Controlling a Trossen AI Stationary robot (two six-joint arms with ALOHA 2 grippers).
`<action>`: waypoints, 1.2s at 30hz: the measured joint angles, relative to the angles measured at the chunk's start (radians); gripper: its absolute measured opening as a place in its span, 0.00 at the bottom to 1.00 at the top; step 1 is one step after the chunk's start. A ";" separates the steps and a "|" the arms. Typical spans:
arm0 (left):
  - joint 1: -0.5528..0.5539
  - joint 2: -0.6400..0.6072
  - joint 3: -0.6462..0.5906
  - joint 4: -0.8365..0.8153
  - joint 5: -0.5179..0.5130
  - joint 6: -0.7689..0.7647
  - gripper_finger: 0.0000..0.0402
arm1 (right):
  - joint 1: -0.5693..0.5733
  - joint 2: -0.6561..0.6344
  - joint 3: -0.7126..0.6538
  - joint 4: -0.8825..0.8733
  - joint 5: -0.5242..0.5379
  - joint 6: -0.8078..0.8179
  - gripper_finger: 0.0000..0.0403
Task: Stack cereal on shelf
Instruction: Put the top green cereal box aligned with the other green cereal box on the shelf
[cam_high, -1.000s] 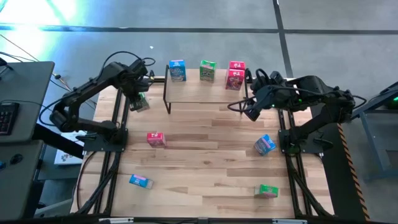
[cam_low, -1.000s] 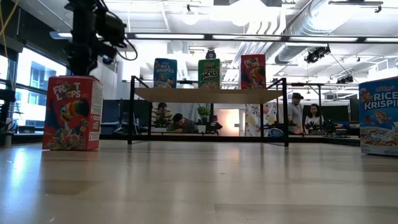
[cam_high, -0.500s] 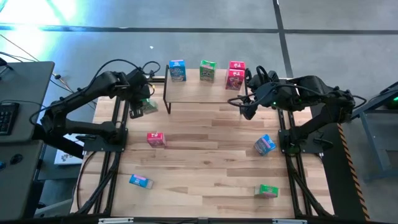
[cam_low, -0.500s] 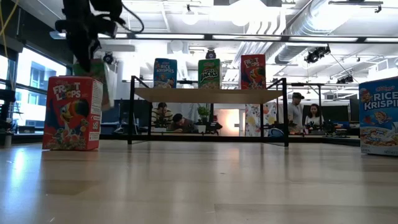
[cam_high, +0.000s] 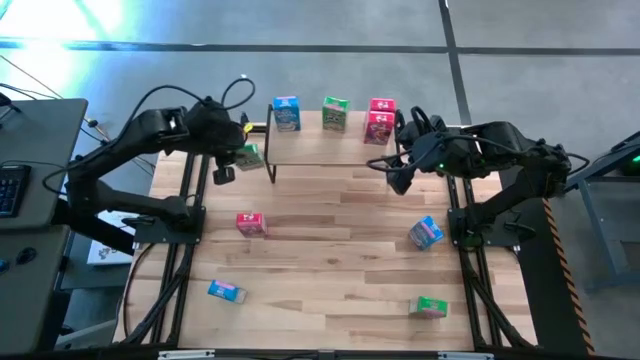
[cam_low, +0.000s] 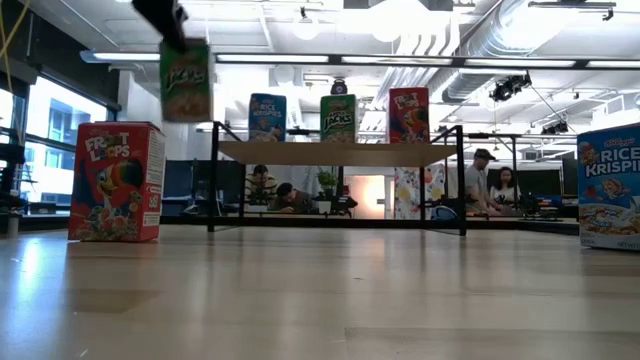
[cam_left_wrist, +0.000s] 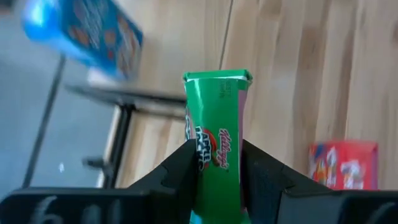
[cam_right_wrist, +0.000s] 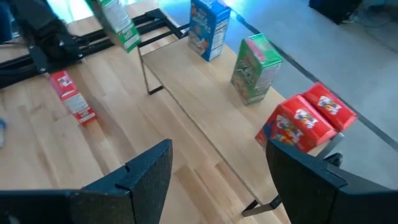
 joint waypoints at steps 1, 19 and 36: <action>-0.011 0.000 0.011 0.022 0.002 0.000 0.25 | 0.000 0.000 0.000 0.000 -0.007 -0.008 0.63; -0.180 0.106 0.071 0.077 0.003 -0.066 0.24 | 0.000 0.002 0.000 0.021 -0.002 -0.067 0.63; -0.375 0.218 0.071 0.283 0.002 -0.254 0.24 | 0.000 0.056 0.000 0.114 -0.262 -0.130 0.63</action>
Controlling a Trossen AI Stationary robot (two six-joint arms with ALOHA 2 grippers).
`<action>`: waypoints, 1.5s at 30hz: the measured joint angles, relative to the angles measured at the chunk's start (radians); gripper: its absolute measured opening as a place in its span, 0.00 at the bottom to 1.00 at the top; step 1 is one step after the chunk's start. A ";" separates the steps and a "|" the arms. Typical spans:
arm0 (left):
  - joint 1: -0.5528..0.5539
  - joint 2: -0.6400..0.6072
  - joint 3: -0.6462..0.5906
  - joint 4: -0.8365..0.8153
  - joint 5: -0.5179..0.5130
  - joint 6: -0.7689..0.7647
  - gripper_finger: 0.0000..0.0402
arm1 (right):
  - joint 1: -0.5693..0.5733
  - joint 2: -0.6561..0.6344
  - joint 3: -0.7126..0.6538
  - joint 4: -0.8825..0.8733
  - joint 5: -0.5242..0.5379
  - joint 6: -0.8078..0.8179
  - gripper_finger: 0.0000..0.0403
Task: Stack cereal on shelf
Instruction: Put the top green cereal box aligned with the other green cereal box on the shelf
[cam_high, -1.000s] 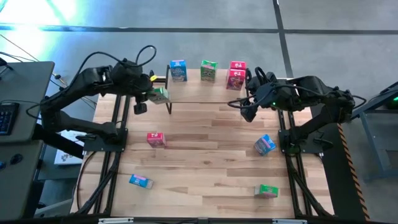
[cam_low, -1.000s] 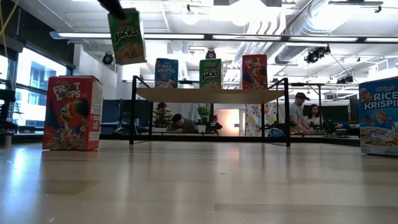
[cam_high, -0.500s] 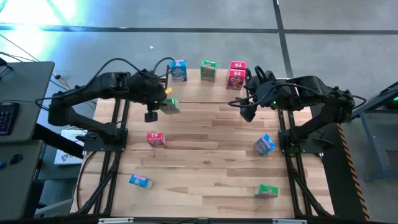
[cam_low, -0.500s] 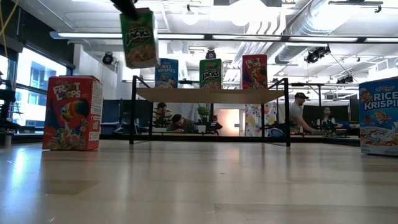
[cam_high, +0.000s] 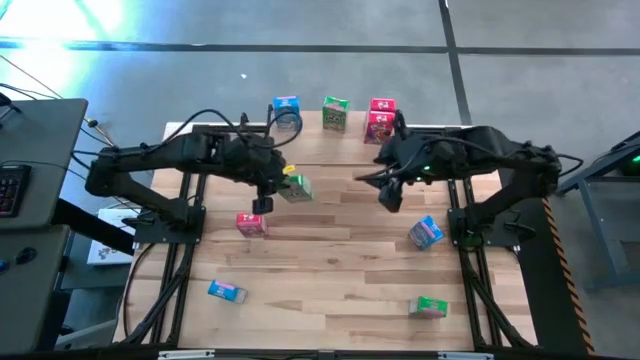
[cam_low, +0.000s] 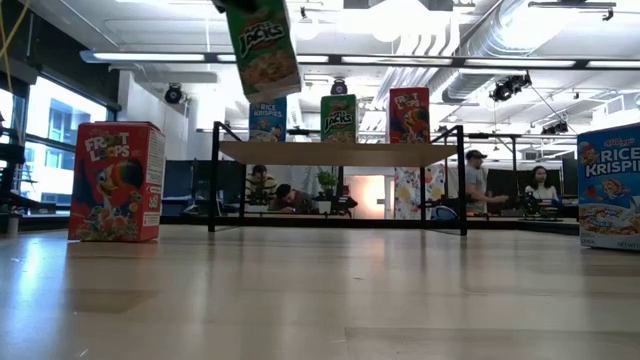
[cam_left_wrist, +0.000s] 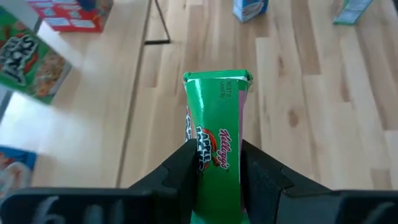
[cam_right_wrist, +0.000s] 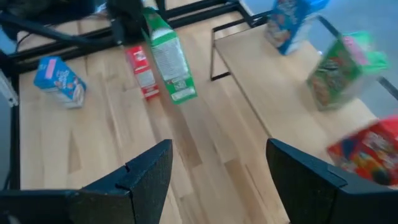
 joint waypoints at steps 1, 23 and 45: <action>-0.006 0.004 0.000 0.009 0.000 -0.006 0.24 | 0.000 0.012 0.000 0.013 -0.007 -0.015 0.63; -0.095 0.036 0.000 0.130 0.000 -0.024 0.24 | 0.001 0.192 0.000 0.260 -0.105 -0.236 0.63; -0.115 0.036 0.000 0.300 -0.003 0.055 0.24 | -0.031 0.210 0.000 0.400 -0.163 -0.235 0.63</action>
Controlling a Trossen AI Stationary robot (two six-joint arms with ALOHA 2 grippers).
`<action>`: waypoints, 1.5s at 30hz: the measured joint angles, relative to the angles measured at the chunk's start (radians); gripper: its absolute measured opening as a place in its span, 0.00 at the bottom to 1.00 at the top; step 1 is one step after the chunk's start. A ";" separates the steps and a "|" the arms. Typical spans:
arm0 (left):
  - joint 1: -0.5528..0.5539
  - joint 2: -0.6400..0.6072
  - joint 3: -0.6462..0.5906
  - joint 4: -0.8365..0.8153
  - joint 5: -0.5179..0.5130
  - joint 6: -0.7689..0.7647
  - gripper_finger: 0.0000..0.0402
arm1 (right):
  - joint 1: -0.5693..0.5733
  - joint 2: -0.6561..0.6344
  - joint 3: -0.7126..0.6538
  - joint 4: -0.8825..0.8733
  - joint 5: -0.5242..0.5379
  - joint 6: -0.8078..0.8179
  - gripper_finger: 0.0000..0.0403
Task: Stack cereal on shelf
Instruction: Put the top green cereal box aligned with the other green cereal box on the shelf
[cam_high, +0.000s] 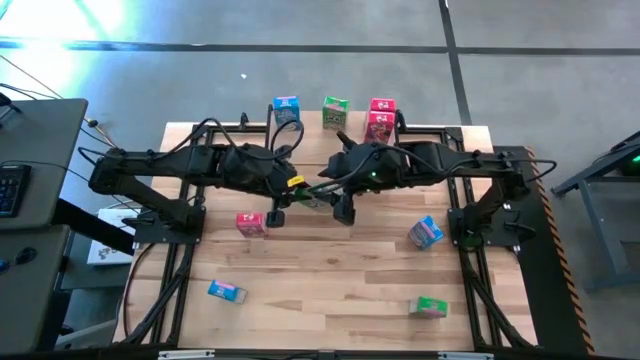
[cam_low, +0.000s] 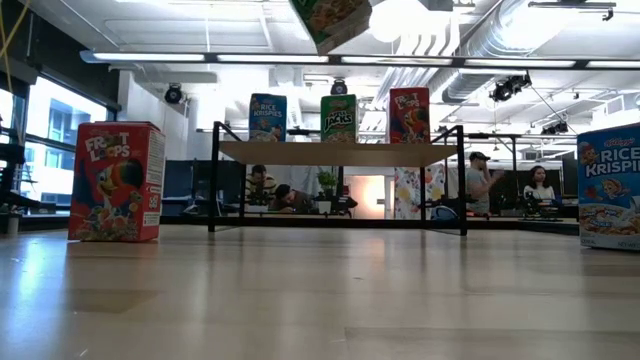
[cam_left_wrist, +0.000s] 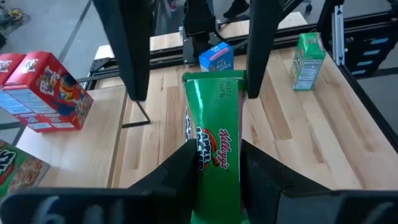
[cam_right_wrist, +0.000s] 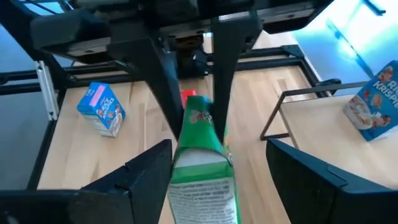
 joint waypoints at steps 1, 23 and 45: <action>-0.003 0.000 0.000 0.004 0.001 0.000 0.24 | -0.002 0.003 0.000 0.001 -0.009 0.000 0.63; -0.004 -0.001 0.000 0.014 0.001 -0.002 0.24 | -0.008 0.028 0.000 -0.033 -0.046 0.000 0.45; -0.004 -0.001 0.000 0.037 0.002 -0.063 0.34 | -0.008 0.027 0.000 -0.036 -0.044 0.011 0.34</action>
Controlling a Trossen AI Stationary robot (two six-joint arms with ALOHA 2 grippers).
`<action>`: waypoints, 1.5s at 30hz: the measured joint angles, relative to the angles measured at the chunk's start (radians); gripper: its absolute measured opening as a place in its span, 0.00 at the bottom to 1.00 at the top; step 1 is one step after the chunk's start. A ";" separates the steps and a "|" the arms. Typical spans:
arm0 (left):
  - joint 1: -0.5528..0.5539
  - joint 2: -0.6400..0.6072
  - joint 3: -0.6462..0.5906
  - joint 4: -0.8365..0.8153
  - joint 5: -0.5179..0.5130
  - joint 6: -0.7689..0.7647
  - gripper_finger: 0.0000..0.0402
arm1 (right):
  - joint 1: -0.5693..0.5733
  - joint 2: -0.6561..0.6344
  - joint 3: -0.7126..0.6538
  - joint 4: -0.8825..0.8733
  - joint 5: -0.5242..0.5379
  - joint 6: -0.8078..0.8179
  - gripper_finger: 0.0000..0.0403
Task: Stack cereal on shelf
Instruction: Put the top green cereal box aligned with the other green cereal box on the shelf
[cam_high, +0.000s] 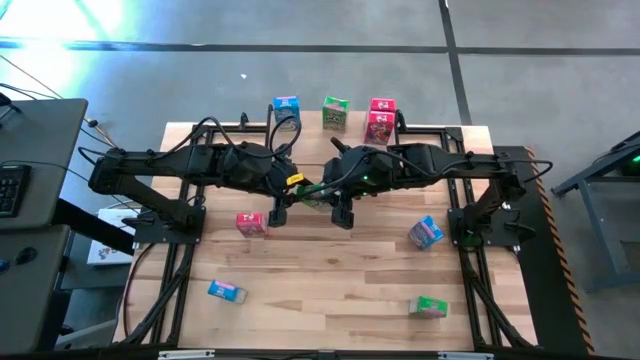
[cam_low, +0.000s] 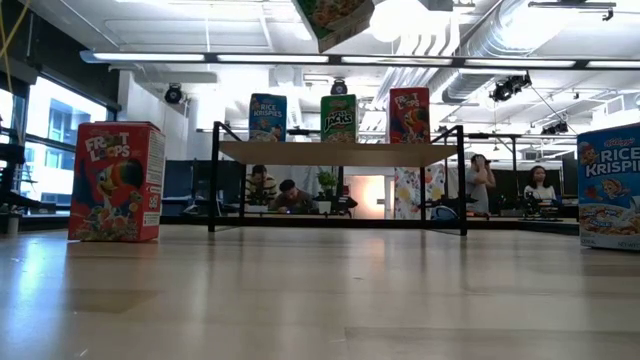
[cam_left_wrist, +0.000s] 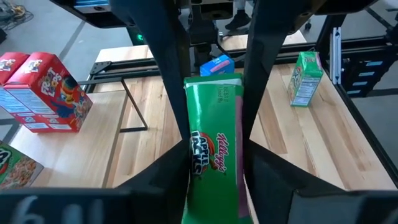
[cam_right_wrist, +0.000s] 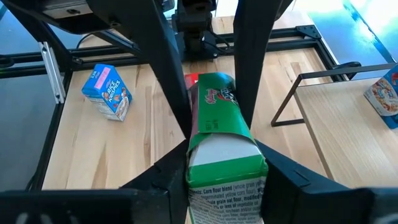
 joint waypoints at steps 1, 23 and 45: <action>0.000 0.000 0.000 0.000 0.000 0.000 0.36 | 0.000 0.000 0.000 0.000 0.000 0.000 0.34; 0.046 -0.038 0.001 -0.007 -0.086 -0.016 0.57 | -0.043 0.000 0.000 -0.083 0.006 0.021 0.34; 0.141 -0.076 0.001 -0.003 -0.362 0.064 0.57 | -0.329 -0.051 0.000 -0.120 -0.162 -0.248 0.34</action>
